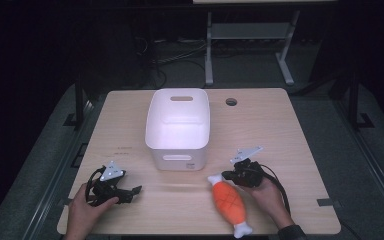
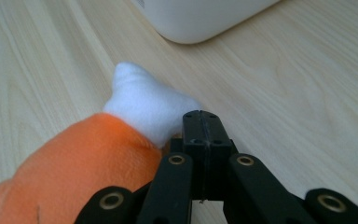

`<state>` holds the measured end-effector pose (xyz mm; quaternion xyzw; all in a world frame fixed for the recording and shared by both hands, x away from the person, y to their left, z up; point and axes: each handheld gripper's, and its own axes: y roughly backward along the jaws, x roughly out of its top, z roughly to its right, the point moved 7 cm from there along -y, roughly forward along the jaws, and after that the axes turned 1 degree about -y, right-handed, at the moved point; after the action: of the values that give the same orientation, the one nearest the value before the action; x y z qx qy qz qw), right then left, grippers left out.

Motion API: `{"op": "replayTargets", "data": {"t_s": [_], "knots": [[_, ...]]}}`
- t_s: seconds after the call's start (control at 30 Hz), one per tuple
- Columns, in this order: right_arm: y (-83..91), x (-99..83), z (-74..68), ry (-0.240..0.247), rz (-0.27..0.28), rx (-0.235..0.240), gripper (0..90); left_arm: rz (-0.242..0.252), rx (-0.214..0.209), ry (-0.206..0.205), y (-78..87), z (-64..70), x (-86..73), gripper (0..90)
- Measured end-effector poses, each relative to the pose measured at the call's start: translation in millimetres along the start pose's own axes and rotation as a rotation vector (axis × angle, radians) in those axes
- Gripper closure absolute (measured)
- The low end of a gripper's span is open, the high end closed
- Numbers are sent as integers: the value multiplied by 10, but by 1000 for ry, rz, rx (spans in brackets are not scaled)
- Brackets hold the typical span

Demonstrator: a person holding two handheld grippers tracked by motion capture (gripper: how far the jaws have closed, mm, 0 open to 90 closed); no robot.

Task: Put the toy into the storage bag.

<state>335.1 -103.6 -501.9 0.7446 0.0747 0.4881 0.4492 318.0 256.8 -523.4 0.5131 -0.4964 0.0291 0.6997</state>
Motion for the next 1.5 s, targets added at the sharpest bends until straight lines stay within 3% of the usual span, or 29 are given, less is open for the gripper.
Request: {"op": "replayTargets", "data": {"t_s": [0.73, 1.07, 1.3, 1.5], "knots": [[-204, 287, -286, 83, -15, 86, 899, -4, 0, -4, 3, -2, -3, 127], [-273, 336, -402, 111, -34, 110, 898, -5, 0, -5, 3, -3, -3, 127], [-165, 327, -339, 83, -20, 113, 892, -4, 0, -4, 2, -3, -2, 127], [-15, 292, -194, 44, 0, 81, 804, -3, -1, 0, 2, 1, -2, 127]]}}
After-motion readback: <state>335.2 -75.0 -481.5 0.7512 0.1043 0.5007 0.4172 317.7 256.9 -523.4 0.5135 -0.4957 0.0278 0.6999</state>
